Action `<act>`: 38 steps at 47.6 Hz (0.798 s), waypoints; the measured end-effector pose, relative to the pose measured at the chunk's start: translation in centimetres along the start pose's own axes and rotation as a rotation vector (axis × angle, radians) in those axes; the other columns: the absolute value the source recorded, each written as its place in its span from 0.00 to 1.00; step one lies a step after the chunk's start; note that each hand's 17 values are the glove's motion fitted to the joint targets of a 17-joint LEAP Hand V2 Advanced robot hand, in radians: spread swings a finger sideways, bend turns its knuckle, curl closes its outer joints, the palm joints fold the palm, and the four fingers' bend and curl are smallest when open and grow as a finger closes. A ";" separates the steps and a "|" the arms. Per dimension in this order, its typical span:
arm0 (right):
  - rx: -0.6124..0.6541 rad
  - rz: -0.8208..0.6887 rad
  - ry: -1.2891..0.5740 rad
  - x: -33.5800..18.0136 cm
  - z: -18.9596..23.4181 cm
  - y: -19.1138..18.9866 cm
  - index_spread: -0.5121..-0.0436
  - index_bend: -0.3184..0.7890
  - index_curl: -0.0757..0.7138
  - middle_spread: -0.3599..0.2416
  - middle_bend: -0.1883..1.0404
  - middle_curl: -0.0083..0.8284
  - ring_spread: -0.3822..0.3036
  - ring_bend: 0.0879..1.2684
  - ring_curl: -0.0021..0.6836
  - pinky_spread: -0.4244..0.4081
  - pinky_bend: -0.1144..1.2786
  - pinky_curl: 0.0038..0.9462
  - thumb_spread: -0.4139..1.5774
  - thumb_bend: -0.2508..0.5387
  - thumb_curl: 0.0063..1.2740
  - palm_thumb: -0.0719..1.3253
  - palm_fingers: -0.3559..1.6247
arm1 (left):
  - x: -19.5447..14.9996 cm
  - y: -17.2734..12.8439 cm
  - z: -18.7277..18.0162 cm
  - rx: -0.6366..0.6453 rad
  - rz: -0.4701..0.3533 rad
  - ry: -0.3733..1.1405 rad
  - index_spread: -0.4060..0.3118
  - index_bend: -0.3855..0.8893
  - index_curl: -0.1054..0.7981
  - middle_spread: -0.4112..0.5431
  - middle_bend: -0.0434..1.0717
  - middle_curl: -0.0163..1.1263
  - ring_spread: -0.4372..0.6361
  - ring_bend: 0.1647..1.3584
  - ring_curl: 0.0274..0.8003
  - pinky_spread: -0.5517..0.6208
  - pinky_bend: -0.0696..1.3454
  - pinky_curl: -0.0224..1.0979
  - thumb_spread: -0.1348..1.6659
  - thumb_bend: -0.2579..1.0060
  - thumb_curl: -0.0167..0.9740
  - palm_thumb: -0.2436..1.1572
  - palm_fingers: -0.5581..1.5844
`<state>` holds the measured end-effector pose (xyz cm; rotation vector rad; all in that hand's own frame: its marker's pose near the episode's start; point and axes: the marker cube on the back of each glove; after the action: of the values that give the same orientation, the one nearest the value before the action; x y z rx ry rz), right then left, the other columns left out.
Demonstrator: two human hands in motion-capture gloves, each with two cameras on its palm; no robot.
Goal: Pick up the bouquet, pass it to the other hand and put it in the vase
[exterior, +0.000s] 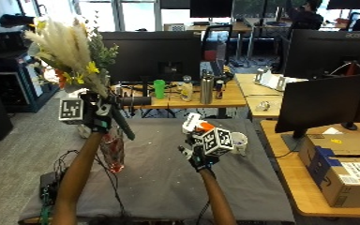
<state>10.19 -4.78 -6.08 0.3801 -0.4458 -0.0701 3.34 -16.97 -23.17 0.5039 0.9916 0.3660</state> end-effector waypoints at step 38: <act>0.034 0.098 -0.015 4.5 0.2 -1.5 0.49 0.44 0.61 0.69 0.29 0.44 0.82 0.10 0.47 0.91 0.45 0.39 0.78 0.30 0.43 0.68 0.44 | -18.8 0.6 -4.3 -0.002 -0.502 -0.010 0.13 0.44 0.73 0.05 0.57 0.55 0.07 0.54 0.57 0.13 0.48 0.42 0.76 0.19 0.27 0.54 0.83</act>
<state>14.15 -6.92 -4.60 0.3909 -0.4798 0.0297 -9.84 -25.04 -11.65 0.2399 1.0693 -0.0849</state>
